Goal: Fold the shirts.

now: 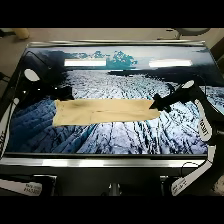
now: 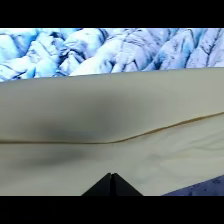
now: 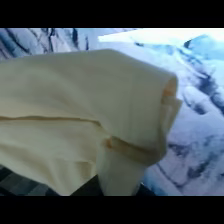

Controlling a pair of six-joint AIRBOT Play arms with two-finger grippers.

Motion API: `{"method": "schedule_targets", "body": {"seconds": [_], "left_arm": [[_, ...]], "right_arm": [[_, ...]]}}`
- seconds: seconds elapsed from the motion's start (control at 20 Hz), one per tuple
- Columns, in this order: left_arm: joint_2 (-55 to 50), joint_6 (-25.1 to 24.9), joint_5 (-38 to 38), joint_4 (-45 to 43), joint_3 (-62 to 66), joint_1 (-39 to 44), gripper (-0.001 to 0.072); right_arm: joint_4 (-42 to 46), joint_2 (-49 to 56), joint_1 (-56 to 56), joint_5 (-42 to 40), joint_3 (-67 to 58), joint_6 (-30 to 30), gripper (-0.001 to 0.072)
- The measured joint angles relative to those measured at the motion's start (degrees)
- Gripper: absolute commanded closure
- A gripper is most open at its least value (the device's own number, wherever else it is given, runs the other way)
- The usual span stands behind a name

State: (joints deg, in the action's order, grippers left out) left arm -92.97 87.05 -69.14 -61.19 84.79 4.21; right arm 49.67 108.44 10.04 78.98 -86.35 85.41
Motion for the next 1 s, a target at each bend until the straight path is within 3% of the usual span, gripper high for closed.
{"method": "schedule_targets", "body": {"seconds": [0.35, 0.65, 0.8, 1.0], "left_arm": [[-9.1, 2.8, 11.0, 10.4, 0.0, 16.8, 0.0678], [-16.2, 0.8, 23.1, 28.8, 0.0, 29.3, 0.068], [-14.0, -0.6, 25.7, 29.7, 0.0, 28.5, 0.0681], [-3.1, 0.3, 23.5, 18.7, 0.0, 18.4, 0.068]], "right_arm": [[-7.3, -18.5, 0.0, 6.8, -0.1, 0.0, 0.0691], [-7.2, -35.2, 0.0, 12.1, -0.1, 5.1, 0.0691], [-6.9, -36.6, -1.1, 10.7, -0.1, 6.4, 0.0691], [-9.4, -32.2, -9.6, 2.4, -0.1, 7.1, 0.069]]}}
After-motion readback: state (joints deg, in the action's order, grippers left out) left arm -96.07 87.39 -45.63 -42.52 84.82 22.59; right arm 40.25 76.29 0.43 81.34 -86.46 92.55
